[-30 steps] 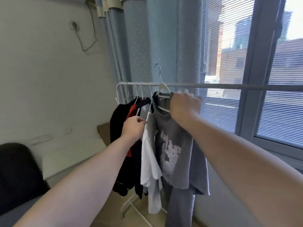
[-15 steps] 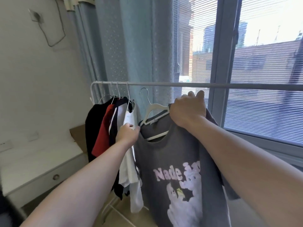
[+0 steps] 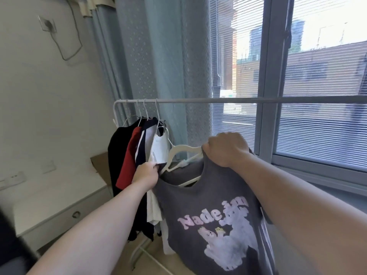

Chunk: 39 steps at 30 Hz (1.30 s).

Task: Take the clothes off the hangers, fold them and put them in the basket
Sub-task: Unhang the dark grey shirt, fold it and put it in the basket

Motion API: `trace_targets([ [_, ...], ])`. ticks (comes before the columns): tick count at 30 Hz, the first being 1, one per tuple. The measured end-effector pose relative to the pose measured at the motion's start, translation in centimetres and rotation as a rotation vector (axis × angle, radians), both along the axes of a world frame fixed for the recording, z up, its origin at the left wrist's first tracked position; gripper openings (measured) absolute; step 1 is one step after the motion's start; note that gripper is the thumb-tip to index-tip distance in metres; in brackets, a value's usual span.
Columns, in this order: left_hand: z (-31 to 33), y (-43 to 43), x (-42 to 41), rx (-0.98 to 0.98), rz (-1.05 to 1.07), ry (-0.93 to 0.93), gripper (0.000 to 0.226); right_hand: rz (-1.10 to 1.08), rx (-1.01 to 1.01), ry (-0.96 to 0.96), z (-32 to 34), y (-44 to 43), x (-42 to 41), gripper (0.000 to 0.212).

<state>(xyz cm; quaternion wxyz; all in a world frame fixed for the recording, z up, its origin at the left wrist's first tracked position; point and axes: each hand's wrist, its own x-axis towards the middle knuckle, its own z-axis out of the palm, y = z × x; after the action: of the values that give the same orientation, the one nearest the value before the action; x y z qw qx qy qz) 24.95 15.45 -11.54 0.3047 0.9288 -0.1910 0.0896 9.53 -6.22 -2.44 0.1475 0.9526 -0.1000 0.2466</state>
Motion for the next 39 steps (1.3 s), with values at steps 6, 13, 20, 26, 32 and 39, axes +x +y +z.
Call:
trace_targets([
  [6,1.6,-0.8,-1.0,-0.288,0.085,-0.136,0.03,0.035,0.037,0.023,-0.9,0.7,0.9,0.036],
  [13,4.2,-1.1,-2.7,-0.519,0.086,-0.193,0.025,0.144,0.138,0.024,-2.2,2.2,2.4,0.045],
  [20,3.5,0.8,-3.9,-0.628,0.055,-0.138,0.023,0.22,0.275,0.037,-3.6,4.0,3.2,0.042],
  [26,2.8,3.4,-2.8,-0.452,0.232,-0.206,0.03,0.368,0.285,0.038,-4.1,6.0,4.0,0.032],
  [32,2.9,7.1,-1.3,-0.486,0.382,-0.239,0.034,0.395,0.39,-0.043,-5.0,6.7,4.5,0.029],
  [39,3.9,11.3,-0.2,-0.553,0.584,-0.266,0.032,0.359,0.642,-0.097,-6.1,7.6,5.6,0.026],
])
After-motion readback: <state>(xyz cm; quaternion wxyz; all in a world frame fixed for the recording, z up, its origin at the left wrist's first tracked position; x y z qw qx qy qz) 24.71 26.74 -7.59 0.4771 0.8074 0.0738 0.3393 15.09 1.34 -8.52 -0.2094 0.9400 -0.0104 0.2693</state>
